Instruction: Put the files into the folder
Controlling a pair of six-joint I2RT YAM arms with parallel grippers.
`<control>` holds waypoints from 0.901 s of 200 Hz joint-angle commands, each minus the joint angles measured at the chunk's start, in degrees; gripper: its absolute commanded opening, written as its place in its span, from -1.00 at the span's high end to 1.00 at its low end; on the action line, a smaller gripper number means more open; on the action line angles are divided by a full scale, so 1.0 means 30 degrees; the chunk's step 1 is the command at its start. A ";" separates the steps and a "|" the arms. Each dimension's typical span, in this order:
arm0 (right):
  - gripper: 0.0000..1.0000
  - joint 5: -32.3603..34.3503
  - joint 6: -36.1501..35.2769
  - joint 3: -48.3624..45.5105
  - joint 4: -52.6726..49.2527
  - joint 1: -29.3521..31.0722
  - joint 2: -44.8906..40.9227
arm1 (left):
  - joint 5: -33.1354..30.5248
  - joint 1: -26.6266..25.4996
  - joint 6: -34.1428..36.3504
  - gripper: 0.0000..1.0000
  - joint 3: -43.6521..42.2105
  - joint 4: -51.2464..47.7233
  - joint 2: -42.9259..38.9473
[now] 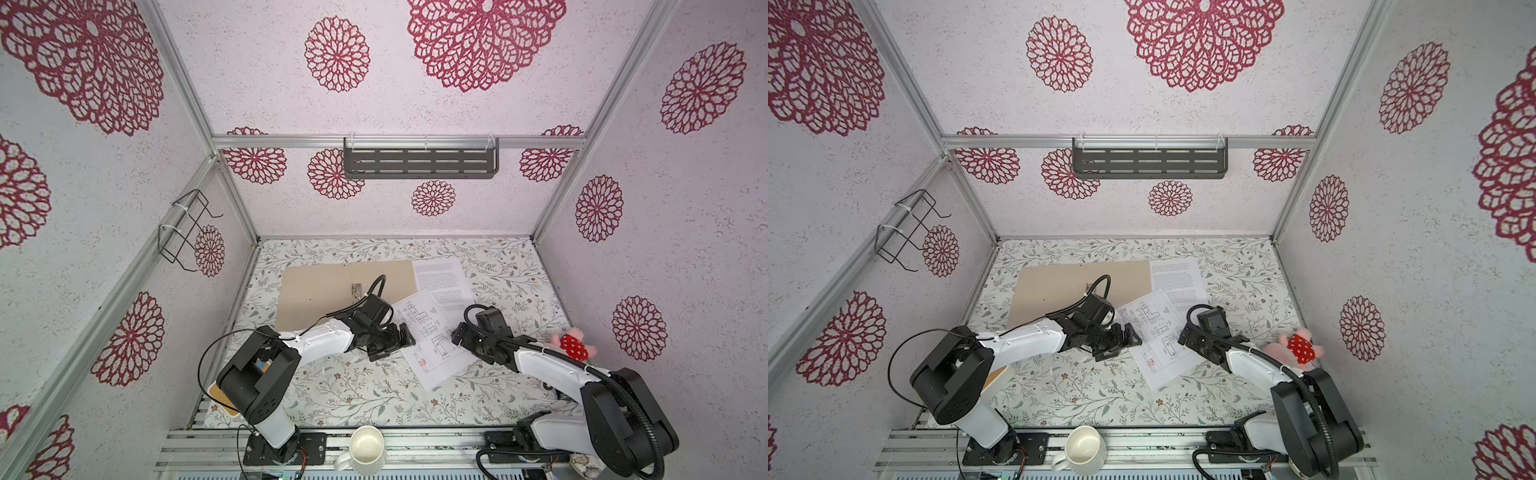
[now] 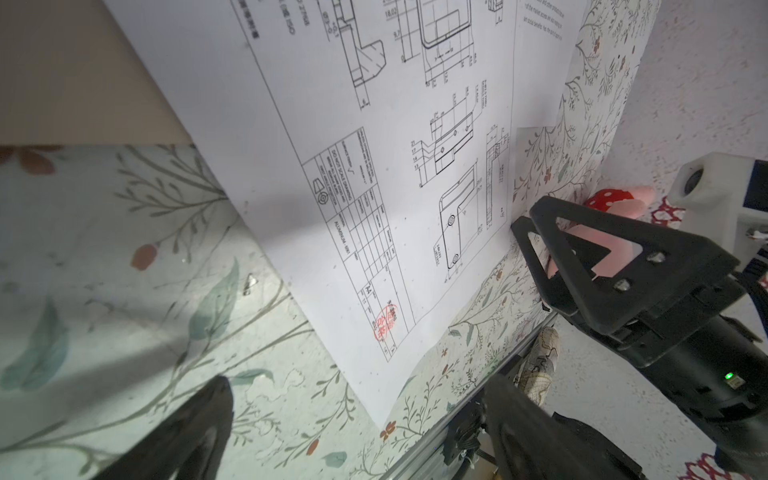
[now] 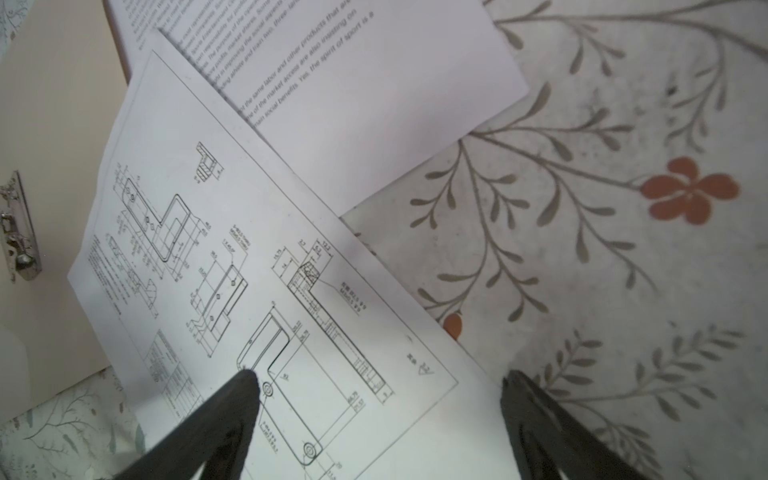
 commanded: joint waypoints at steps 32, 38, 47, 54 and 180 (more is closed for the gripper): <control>-0.85 -0.0268 0.0646 -0.0906 0.0260 -0.0037 -0.0545 | 0.0673 -0.0353 -0.0726 -0.90 -0.0417 0.0917 0.0682; -0.84 -0.0263 0.0749 -0.1016 0.0234 -0.0058 -0.0647 | 0.0715 -0.0384 -0.0799 -0.89 -0.0452 0.0966 0.0719; -0.84 -0.0299 0.0935 -0.1218 0.0231 -0.0058 -0.0783 | 0.0789 -0.0422 -0.0907 -0.88 -0.0509 0.1037 0.0781; -0.83 -0.0356 0.1147 -0.1366 0.0203 -0.0034 -0.0916 | 0.0829 -0.0430 -0.0999 -0.86 -0.0569 0.1129 0.0787; -0.70 -0.0838 0.4371 -0.4199 0.0612 0.0048 -0.3276 | 0.1433 -0.0485 -0.2726 -0.70 -0.2407 0.2985 0.0332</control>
